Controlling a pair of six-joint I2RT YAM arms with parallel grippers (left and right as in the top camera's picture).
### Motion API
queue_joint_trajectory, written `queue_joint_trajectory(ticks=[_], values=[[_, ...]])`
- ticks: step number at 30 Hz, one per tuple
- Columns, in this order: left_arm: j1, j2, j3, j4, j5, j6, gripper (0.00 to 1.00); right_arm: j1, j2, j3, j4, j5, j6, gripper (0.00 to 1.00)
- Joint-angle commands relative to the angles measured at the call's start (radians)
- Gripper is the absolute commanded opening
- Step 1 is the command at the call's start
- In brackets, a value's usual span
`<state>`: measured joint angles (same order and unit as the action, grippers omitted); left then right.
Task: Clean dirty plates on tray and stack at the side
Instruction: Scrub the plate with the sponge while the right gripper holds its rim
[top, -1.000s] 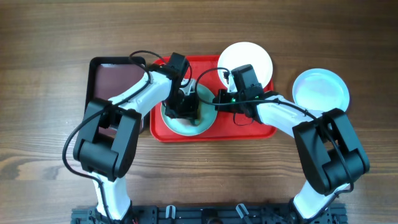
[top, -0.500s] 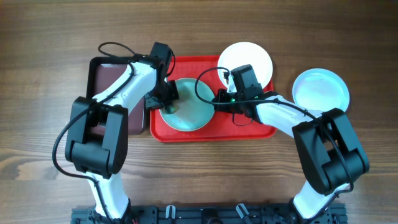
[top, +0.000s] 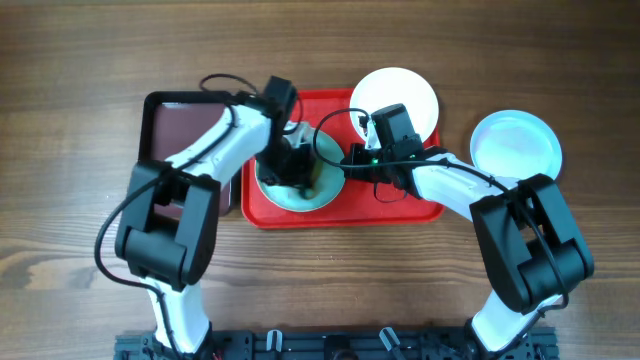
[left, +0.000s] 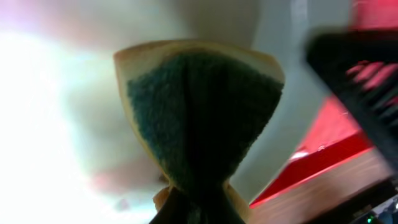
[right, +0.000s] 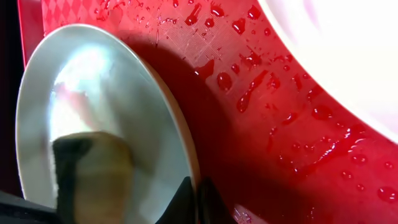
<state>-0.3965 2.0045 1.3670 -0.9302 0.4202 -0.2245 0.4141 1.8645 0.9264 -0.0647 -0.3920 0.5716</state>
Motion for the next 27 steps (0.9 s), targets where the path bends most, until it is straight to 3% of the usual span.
queue_joint_trajectory(ticks=[1,3,10,12,17,20,24,27], values=[[-0.026,-0.007,-0.007,0.08,-0.06,-0.135,0.04,-0.003,0.024,0.009,0.0,0.001,0.005,0.04],[-0.025,-0.007,-0.007,0.109,-0.137,-0.201,0.04,-0.003,0.024,0.009,0.0,0.001,0.005,0.05],[-0.023,-0.007,-0.007,0.123,-0.7,-0.343,0.04,-0.003,0.024,0.009,0.0,0.001,0.005,0.04],[-0.022,-0.007,-0.007,0.078,-0.76,-0.373,0.04,-0.003,0.024,0.009,0.0,0.001,0.005,0.04],[-0.025,-0.007,-0.007,-0.098,-0.688,-0.39,0.04,-0.003,0.023,0.009,-0.001,0.001,0.005,0.04],[-0.025,-0.007,-0.007,-0.179,-0.517,-0.33,0.04,-0.003,0.024,0.009,-0.001,0.001,0.005,0.04],[-0.027,-0.007,-0.007,-0.149,-0.235,-0.207,0.04,-0.003,0.024,0.009,-0.001,0.001,0.005,0.04],[-0.04,-0.007,-0.007,-0.085,-0.157,-0.175,0.04,-0.003,0.024,0.009,-0.002,0.001,0.005,0.04]])
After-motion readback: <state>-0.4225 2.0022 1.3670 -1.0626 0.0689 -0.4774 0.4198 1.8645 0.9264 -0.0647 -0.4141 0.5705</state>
